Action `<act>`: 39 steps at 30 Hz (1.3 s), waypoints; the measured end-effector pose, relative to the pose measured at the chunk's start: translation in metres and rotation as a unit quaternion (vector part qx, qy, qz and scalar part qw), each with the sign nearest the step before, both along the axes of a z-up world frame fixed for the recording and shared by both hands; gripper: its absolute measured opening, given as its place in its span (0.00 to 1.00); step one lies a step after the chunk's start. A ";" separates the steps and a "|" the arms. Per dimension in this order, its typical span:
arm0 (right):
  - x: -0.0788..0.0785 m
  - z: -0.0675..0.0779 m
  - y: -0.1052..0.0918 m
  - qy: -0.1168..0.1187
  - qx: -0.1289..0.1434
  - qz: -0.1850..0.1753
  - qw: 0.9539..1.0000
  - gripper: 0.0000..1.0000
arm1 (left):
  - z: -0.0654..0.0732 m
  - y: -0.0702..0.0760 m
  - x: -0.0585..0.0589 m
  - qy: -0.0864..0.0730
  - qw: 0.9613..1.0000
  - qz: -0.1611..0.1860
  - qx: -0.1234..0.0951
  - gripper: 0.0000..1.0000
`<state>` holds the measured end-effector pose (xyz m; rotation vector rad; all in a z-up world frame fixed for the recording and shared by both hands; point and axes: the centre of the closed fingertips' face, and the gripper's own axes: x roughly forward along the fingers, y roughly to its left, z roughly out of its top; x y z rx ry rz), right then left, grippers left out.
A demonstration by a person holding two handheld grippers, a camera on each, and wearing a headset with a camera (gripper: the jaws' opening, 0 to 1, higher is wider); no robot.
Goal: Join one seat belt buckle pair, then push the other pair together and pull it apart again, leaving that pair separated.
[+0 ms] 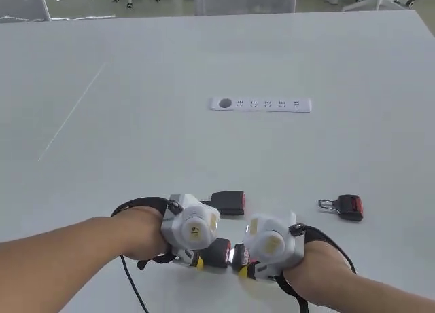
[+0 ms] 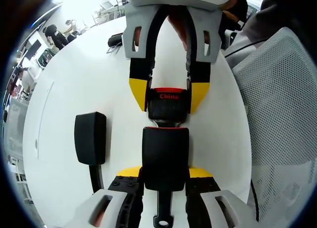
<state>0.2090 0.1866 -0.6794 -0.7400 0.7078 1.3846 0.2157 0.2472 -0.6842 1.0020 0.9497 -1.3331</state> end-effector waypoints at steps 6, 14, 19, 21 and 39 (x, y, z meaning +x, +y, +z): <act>0.001 0.000 0.000 0.005 0.002 -0.005 1.000 0.33 | 0.000 0.000 -0.001 0.000 1.000 0.004 -0.005 0.33; 0.001 0.001 0.001 0.008 0.008 -0.006 1.000 0.34 | 0.001 0.000 0.000 -0.003 1.000 0.018 -0.009 0.34; 0.001 0.004 0.001 0.003 0.012 -0.013 1.000 0.34 | 0.001 0.000 0.000 -0.003 0.999 0.049 -0.011 0.34; 0.001 0.007 0.000 0.005 0.015 -0.016 1.000 0.34 | 0.003 0.000 0.000 -0.002 0.998 0.063 -0.013 0.34; -0.003 0.044 -0.013 -0.011 0.040 -0.030 0.999 0.37 | 0.050 -0.015 -0.001 -0.018 0.996 0.070 -0.060 0.37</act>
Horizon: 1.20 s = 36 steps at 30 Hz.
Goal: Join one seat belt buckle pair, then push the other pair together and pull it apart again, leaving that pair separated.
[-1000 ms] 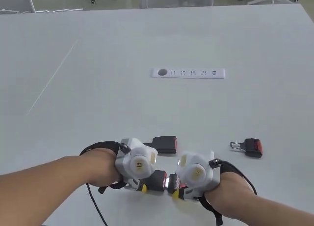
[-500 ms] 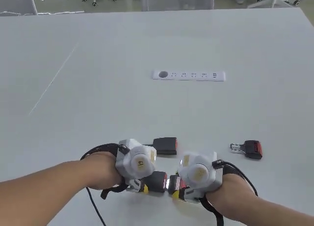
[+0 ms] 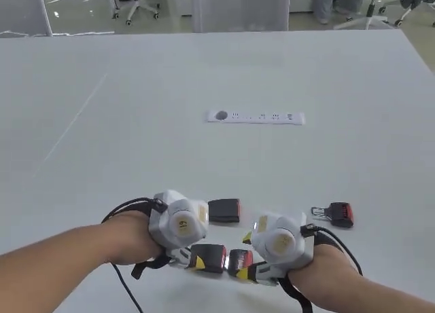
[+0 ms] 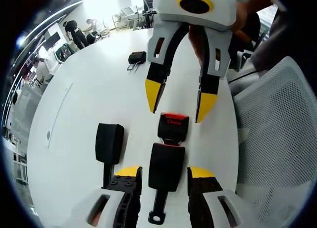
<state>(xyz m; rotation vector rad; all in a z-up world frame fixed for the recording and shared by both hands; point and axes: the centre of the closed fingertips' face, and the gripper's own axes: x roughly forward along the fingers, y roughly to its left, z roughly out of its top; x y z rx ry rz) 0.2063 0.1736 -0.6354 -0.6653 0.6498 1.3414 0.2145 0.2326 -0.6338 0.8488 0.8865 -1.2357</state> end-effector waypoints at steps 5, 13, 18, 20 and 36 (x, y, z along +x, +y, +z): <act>0.003 0.007 -0.007 -0.006 0.001 -0.004 1.000 0.37 | 0.007 -0.004 0.011 -0.011 1.000 0.000 -0.006 0.38; 0.021 0.011 -0.029 -0.012 -0.004 -0.016 1.000 0.37 | 0.013 -0.009 0.032 -0.015 1.000 0.015 -0.020 0.41; 0.036 0.013 -0.048 -0.015 -0.009 -0.024 1.000 0.37 | 0.015 -0.013 0.047 -0.018 0.999 0.026 -0.030 0.41; 0.044 0.013 -0.057 -0.017 -0.012 -0.028 0.999 0.37 | 0.013 -0.012 0.055 -0.019 0.999 0.033 -0.031 0.41; 0.103 0.002 -0.132 -0.024 -0.048 -0.057 0.997 0.39 | -0.007 -0.006 0.093 -0.013 0.999 0.037 -0.010 0.42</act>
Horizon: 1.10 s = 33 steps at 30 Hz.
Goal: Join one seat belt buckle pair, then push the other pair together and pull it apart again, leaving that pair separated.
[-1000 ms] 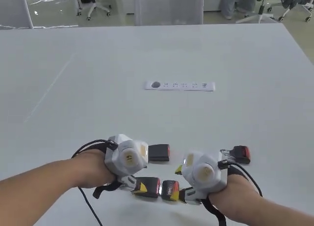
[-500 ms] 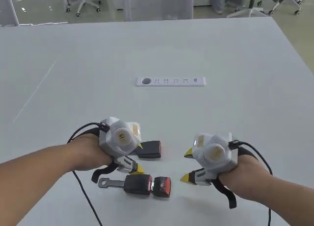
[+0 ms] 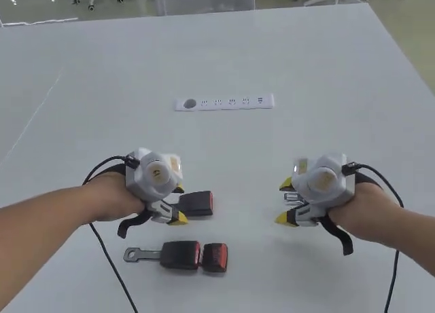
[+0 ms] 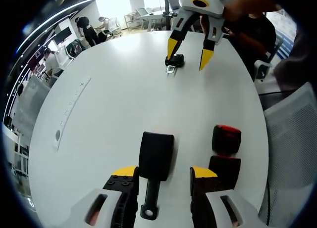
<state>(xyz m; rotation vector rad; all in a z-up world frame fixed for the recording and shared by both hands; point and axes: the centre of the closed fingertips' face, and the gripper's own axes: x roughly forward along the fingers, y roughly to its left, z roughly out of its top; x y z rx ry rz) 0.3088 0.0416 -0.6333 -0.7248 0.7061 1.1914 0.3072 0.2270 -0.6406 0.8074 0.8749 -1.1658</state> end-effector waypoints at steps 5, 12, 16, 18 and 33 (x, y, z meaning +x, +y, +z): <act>0.013 -0.014 -0.025 0.006 -0.019 -0.004 1.000 0.39 | -0.005 -0.001 0.010 0.003 1.000 0.002 0.002 0.43; 0.029 -0.028 -0.059 0.010 -0.041 -0.025 0.999 0.40 | -0.018 0.000 0.013 0.018 1.000 -0.009 0.014 0.43; 0.028 -0.031 -0.067 0.014 -0.051 -0.022 0.998 0.40 | -0.024 0.000 0.015 0.022 0.999 -0.016 0.019 0.43; 0.027 -0.034 -0.070 0.016 -0.056 -0.017 0.998 0.40 | -0.027 0.000 0.018 0.022 0.999 -0.017 0.021 0.43; 0.027 -0.040 -0.068 0.034 -0.063 0.010 0.997 0.35 | -0.039 -0.005 0.015 0.034 0.997 -0.059 0.039 0.33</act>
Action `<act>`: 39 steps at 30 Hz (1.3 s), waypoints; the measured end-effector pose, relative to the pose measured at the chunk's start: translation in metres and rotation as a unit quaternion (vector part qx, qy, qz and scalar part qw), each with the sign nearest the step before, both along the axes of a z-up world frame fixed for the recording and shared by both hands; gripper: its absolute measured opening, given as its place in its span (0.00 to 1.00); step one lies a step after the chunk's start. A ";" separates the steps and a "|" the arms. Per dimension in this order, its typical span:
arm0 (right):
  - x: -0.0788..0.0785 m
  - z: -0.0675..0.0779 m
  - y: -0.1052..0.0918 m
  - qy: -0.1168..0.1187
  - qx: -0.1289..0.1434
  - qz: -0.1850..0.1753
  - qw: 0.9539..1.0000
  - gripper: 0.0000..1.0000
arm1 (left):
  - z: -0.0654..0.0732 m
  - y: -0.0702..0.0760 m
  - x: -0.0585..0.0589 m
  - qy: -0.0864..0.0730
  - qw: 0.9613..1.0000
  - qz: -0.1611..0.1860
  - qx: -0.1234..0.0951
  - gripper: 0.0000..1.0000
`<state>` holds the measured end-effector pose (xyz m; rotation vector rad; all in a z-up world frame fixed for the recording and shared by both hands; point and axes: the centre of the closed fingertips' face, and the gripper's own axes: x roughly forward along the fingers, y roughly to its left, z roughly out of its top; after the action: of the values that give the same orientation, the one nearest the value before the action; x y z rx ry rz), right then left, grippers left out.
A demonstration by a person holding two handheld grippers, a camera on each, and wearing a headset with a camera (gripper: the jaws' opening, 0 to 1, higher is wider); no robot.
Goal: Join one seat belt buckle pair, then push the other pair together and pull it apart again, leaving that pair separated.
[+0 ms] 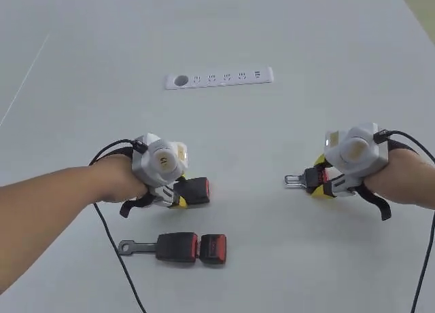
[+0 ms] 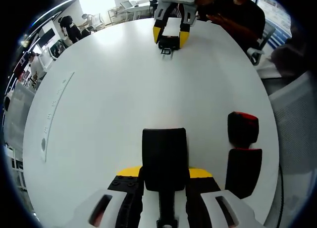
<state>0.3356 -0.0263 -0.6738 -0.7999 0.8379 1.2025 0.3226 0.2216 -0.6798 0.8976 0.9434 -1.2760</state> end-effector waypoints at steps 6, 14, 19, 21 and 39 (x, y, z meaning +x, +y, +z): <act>-0.001 0.000 0.001 0.005 -0.001 0.009 1.000 0.34 | 0.000 0.000 0.000 0.000 1.000 -0.018 -0.005 0.33; 0.001 -0.001 0.001 0.007 0.000 0.012 1.000 0.34 | -0.002 0.000 0.001 0.000 1.000 -0.024 -0.006 0.33; 0.001 -0.001 0.003 0.004 -0.002 0.009 1.000 0.34 | -0.003 0.001 0.002 0.002 1.000 -0.023 -0.002 0.33; 0.000 -0.001 0.006 0.003 -0.001 0.009 1.000 0.34 | -0.003 0.001 0.002 0.002 1.000 -0.024 -0.001 0.33; -0.012 -0.002 0.080 0.007 0.044 0.020 0.999 0.34 | -0.003 0.002 0.000 0.004 1.000 -0.024 0.004 0.33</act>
<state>0.3239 0.0542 -0.6762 -0.7404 0.7787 1.2728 0.3229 0.2232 -0.6826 0.9264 0.9396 -1.3188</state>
